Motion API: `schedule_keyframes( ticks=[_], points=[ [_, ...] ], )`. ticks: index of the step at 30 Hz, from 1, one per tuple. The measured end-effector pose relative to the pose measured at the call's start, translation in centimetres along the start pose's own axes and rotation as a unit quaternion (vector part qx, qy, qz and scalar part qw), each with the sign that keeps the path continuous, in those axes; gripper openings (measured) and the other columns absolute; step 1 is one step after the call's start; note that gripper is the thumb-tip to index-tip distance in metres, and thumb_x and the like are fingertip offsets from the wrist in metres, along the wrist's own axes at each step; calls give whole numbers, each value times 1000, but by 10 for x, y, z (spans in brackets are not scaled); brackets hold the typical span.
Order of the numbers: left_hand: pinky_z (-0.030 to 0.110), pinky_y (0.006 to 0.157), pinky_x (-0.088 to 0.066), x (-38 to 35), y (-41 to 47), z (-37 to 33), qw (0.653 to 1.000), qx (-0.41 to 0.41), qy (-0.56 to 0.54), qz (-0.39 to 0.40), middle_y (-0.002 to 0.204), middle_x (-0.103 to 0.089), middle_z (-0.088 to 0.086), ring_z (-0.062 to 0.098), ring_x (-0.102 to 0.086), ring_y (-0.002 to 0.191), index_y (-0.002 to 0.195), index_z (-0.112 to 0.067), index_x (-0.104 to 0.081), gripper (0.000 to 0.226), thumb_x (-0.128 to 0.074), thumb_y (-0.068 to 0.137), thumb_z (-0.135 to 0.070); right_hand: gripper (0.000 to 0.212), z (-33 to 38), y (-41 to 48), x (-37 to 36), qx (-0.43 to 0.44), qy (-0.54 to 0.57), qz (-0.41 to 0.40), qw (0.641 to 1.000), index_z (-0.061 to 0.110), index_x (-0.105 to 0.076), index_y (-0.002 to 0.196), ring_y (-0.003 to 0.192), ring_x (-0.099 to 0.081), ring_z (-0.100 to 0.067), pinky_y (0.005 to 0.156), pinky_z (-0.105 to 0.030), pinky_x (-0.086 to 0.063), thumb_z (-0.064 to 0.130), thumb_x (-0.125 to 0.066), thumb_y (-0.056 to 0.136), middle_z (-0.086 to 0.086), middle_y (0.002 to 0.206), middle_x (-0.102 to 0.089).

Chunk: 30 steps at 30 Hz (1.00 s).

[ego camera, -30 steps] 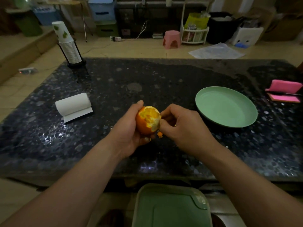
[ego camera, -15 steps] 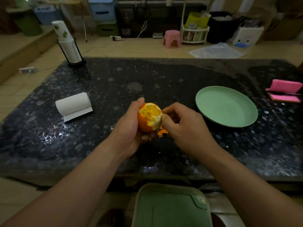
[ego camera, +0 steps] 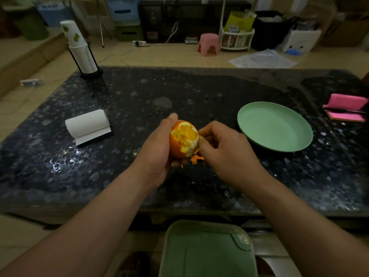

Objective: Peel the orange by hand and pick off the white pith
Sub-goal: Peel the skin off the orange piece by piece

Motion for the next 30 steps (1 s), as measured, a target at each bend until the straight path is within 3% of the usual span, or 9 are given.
schedule_keyframes(
  ticks=[3,6,10,13,16,19,23,27,30],
  points=[
    [26,43,-45,-1,0,-1,999,-30,32,1,98,-70,16,19,-64,67,127,-10,-66,53,-45,107,-54,5,-2,4,1,-14,-50,23,998,31,-71,101,67,-70,-3,62,-33,-60,33,-67,101,9,76,-75],
    [26,47,-48,-2,-1,-2,996,-52,66,-4,104,-69,15,18,-65,74,126,-13,-66,49,-44,108,-52,6,-6,6,-1,-31,-36,23,999,26,-72,94,64,-71,-8,65,-43,-62,28,-69,98,6,72,-75],
    [25,43,-42,-4,-3,-1,998,-49,38,-4,89,-69,13,18,-61,61,128,-8,-65,54,-43,108,-53,5,-9,6,-3,-50,29,5,998,20,-72,88,58,-70,-13,60,-42,-60,19,-71,93,-1,68,-75],
    [24,39,-39,-4,-3,0,999,-36,6,5,89,-66,18,18,-59,54,132,-4,-61,58,-44,108,-54,4,-8,5,-4,-66,83,1,994,18,-72,89,58,-69,-16,57,-38,-55,17,-71,93,-5,70,-75],
    [25,40,-42,-2,-3,-1,999,-33,1,5,93,-69,16,18,-63,60,131,-6,-64,56,-45,107,-54,5,-9,5,-4,-69,80,22,994,21,-73,95,58,-68,-11,57,-34,-55,22,-70,98,-3,73,-76],
    [26,46,-47,0,-3,-3,998,-48,39,0,94,-73,9,17,-67,69,123,-14,-70,50,-44,107,-54,8,-10,7,-3,-72,47,69,994,27,-74,103,70,-75,-12,66,-38,-64,26,-66,103,2,80,-78],
    [30,56,-54,-2,-5,-2,993,-85,87,-3,104,-73,8,17,-69,81,118,-19,-69,41,-43,108,-50,7,-11,7,-5,-68,27,61,995,26,-73,96,68,-75,-14,68,-46,-66,22,-68,98,2,77,-78],
    [29,49,-48,-2,-4,-2,996,-76,51,-3,97,-71,12,21,-66,74,124,-11,-66,49,-44,108,-52,5,-9,7,-3,-65,79,32,994,19,-73,93,59,-70,-11,54,-30,-55,17,-70,97,-3,73,-77],
    [22,38,-34,-2,-3,-1,999,-33,-15,24,88,-67,20,26,-57,58,116,-7,-68,56,-43,106,-56,8,-10,7,-1,-87,157,37,983,13,-73,95,64,-69,-15,55,-26,-53,9,-67,97,-8,77,-77]
  ],
)
Point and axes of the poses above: each hand's wrist, its own y-axis towards the middle knuckle, its own x-axis out of the back of the hand, z = x × y, the point moved 4 cm from there along y, towards the middle knuckle
